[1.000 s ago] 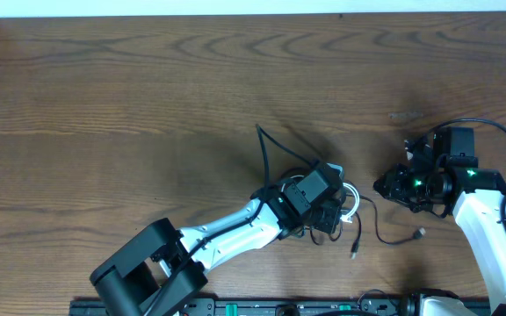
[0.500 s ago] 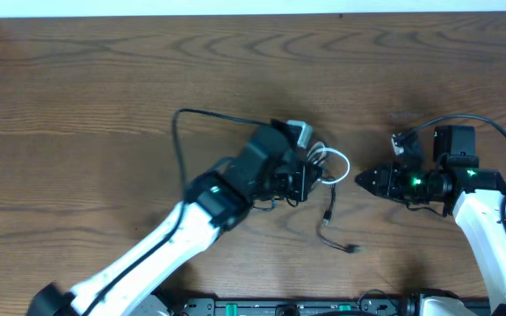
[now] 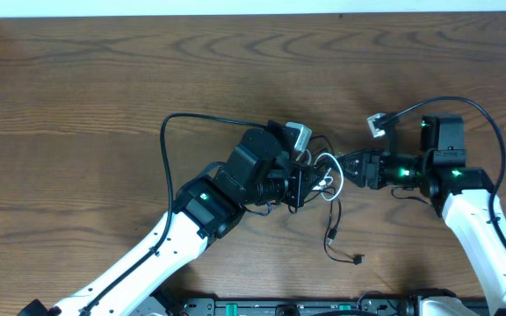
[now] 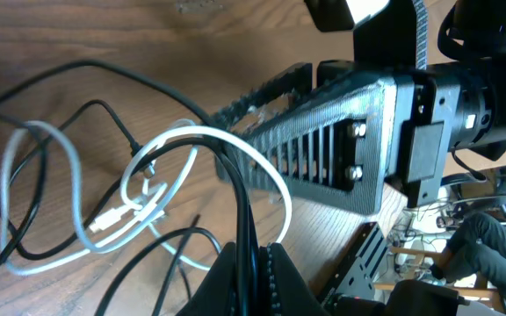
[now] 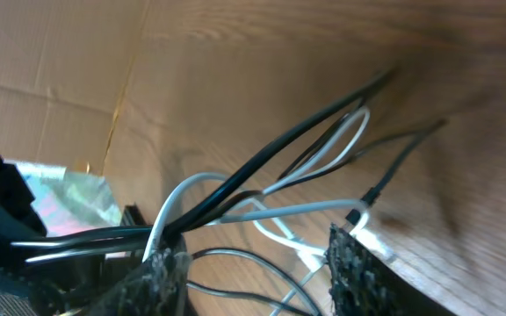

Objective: Untangle cables
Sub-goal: 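Grasp the white cable with the right gripper near the left gripper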

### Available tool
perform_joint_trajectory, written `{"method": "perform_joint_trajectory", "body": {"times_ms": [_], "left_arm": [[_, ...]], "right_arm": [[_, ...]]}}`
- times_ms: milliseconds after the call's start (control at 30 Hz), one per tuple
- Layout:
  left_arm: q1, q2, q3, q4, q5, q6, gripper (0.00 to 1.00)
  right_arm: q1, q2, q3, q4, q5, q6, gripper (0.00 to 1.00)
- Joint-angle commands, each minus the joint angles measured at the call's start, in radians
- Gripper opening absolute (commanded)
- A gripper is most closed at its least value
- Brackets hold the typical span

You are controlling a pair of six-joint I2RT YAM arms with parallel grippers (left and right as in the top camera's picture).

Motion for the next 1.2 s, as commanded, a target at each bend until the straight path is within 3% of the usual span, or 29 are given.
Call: {"method": "perform_joint_trajectory", "body": {"times_ms": [0, 133, 333, 433, 633, 800, 1033, 1167], "left_arm": [[0.0, -0.005, 0.009, -0.002, 0.013, 0.041, 0.08], [0.001, -0.005, 0.009, -0.02, -0.023, 0.083, 0.08], [0.001, -0.005, 0.009, -0.122, -0.206, 0.144, 0.08], [0.001, -0.005, 0.009, -0.129, -0.205, 0.148, 0.08], [0.001, -0.005, 0.009, -0.129, -0.206, 0.148, 0.08], [0.001, -0.005, 0.009, -0.129, -0.201, 0.147, 0.08], [0.001, -0.005, 0.009, -0.128, -0.195, 0.144, 0.08], [0.001, -0.005, 0.009, -0.129, -0.194, 0.144, 0.08]], "right_arm": [[0.028, -0.006, -0.002, -0.002, -0.03, -0.014, 0.41], [0.04, -0.006, -0.002, -0.038, 0.096, -0.006, 0.37], [0.04, -0.006, -0.002, -0.162, 0.488, 0.077, 0.41], [0.04, -0.006, -0.002, -0.153, 0.406, 0.069, 0.46], [0.051, -0.006, -0.002, -0.109, 0.001, -0.117, 0.53], [0.08, -0.006, -0.002, -0.107, -0.031, -0.131, 0.57], [0.131, -0.005, -0.002, -0.089, 0.056, -0.13, 0.52], [0.163, -0.003, -0.002, -0.083, 0.209, -0.091, 0.32]]}}
